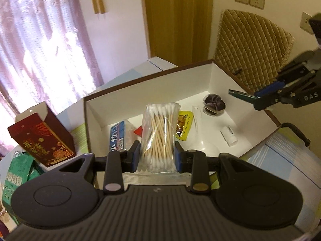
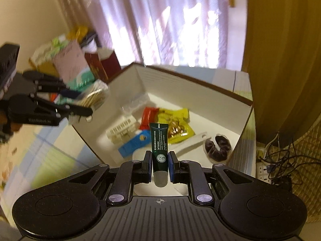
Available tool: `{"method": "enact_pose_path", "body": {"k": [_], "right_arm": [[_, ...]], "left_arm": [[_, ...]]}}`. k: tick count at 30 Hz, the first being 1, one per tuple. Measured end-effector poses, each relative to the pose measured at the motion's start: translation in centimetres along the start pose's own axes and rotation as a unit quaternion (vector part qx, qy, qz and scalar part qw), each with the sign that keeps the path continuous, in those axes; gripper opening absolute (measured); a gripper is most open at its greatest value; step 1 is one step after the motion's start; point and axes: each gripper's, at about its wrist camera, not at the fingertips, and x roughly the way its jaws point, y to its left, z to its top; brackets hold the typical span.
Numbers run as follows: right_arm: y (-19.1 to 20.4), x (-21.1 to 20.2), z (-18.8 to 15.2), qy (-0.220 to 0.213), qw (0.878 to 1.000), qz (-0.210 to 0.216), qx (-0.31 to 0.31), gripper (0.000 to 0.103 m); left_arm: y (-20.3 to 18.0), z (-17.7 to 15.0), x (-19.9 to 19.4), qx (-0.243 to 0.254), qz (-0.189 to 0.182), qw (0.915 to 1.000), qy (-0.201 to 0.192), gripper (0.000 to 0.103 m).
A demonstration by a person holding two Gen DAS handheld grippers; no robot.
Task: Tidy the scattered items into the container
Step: 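Open the left tool to drop the cotton swab bag into the box, then lower the green tube into the box and open the right tool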
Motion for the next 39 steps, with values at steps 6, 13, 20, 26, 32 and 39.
{"method": "enact_pose_path", "body": {"k": [6, 13, 20, 26, 32, 39], "right_arm": [[-0.5, 2.1, 0.8, 0.055, 0.998, 0.006, -0.037, 0.019], [-0.8, 4.7, 1.4, 0.115, 0.991, 0.021, -0.064, 0.019], [-0.6, 7.4, 1.3, 0.176, 0.979, 0.026, -0.098, 0.019], [-0.8, 8.7, 0.6, 0.204, 0.972, 0.033, -0.109, 0.019], [-0.7, 10.0, 0.5, 0.236, 0.962, 0.030, -0.131, 0.019], [0.3, 11.6, 0.2, 0.282, 0.945, 0.038, -0.160, 0.019]], "left_arm": [[1.0, 0.7, 1.8, -0.001, -0.024, 0.9992, 0.030, 0.029], [1.3, 1.3, 2.9, -0.001, -0.034, 0.9986, 0.041, 0.022], [1.3, 1.1, 4.2, -0.004, -0.043, 0.9975, 0.057, 0.017], [1.6, 0.5, 4.8, -0.011, -0.042, 0.9969, 0.066, 0.017], [2.1, 0.0, 5.4, -0.016, -0.035, 0.9961, 0.079, 0.017], [2.2, -0.2, 5.8, -0.016, -0.034, 0.9957, 0.085, 0.017]]}}
